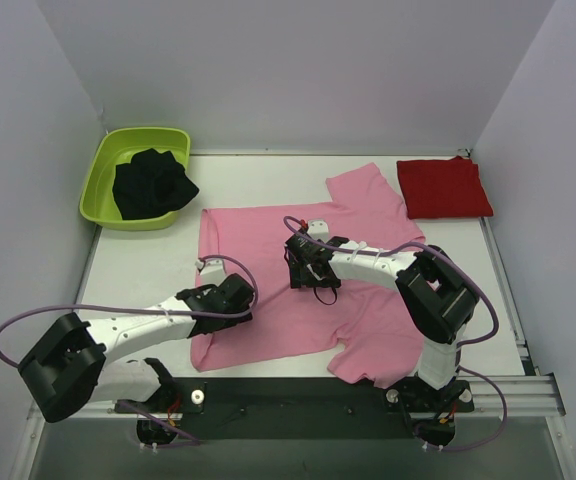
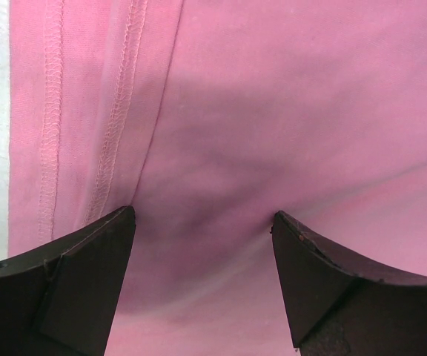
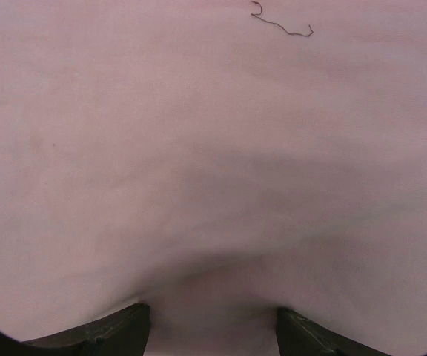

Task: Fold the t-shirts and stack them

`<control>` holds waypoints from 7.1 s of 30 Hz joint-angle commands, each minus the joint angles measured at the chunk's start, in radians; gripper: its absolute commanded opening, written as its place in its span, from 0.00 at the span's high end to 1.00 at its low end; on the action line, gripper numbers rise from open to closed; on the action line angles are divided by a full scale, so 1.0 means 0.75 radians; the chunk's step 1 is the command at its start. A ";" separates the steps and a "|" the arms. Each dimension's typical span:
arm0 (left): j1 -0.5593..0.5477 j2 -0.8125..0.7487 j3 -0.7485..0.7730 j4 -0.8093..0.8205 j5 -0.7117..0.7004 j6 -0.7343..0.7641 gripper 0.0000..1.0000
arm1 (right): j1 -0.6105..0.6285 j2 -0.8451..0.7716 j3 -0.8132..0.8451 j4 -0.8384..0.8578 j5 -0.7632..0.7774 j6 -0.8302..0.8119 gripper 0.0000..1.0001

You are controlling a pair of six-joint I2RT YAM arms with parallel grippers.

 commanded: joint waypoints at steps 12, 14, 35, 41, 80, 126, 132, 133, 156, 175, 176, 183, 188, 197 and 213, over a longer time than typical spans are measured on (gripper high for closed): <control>0.286 -0.275 -0.121 -0.089 0.050 0.042 0.15 | 0.014 0.154 -0.094 -0.090 -0.123 0.005 0.33; 0.325 -0.334 -0.127 -0.128 0.058 0.063 0.15 | 0.014 0.154 -0.094 -0.090 -0.127 0.007 0.33; 0.381 -0.115 0.226 -0.055 0.101 0.302 0.15 | 0.016 0.171 -0.082 -0.092 -0.137 0.003 0.33; 0.205 0.347 0.631 -0.361 -0.258 0.455 0.05 | 0.014 0.175 -0.080 -0.094 -0.139 0.001 0.33; 0.330 0.817 0.812 -0.376 -0.435 0.699 0.04 | 0.010 0.148 -0.098 -0.068 -0.199 -0.007 0.33; 0.229 0.889 0.859 -0.431 -0.460 0.656 0.05 | 0.010 0.156 -0.094 -0.068 -0.209 -0.014 0.33; 0.278 0.846 0.797 -0.429 -0.458 0.658 0.05 | 0.010 0.152 -0.098 -0.068 -0.209 -0.012 0.33; 0.289 0.839 0.793 -0.433 -0.458 0.652 0.05 | 0.010 0.152 -0.098 -0.068 -0.209 -0.010 0.33; 0.434 0.774 0.791 -0.503 -0.470 0.652 0.05 | 0.014 0.132 -0.119 -0.056 -0.227 -0.014 0.33; 0.743 0.516 0.803 -0.570 -0.462 0.772 0.05 | 0.012 0.091 -0.139 -0.043 -0.242 -0.018 0.33; 0.751 0.476 0.803 -0.572 -0.466 0.779 0.05 | 0.012 0.091 -0.141 -0.043 -0.238 -0.018 0.33; 0.582 0.322 0.916 -0.646 -0.449 0.765 0.08 | 0.014 0.091 -0.129 -0.043 -0.244 -0.016 0.33; 0.342 0.304 1.000 -0.754 -0.450 0.617 0.08 | 0.012 0.077 -0.135 -0.027 -0.232 -0.014 0.33; 0.232 0.024 0.834 -0.501 -0.171 0.623 0.09 | 0.028 -0.158 -0.129 0.002 -0.121 -0.030 0.29; 0.011 0.087 0.513 -0.143 0.093 0.366 0.09 | -0.176 -0.776 -0.243 -0.362 0.102 -0.075 0.00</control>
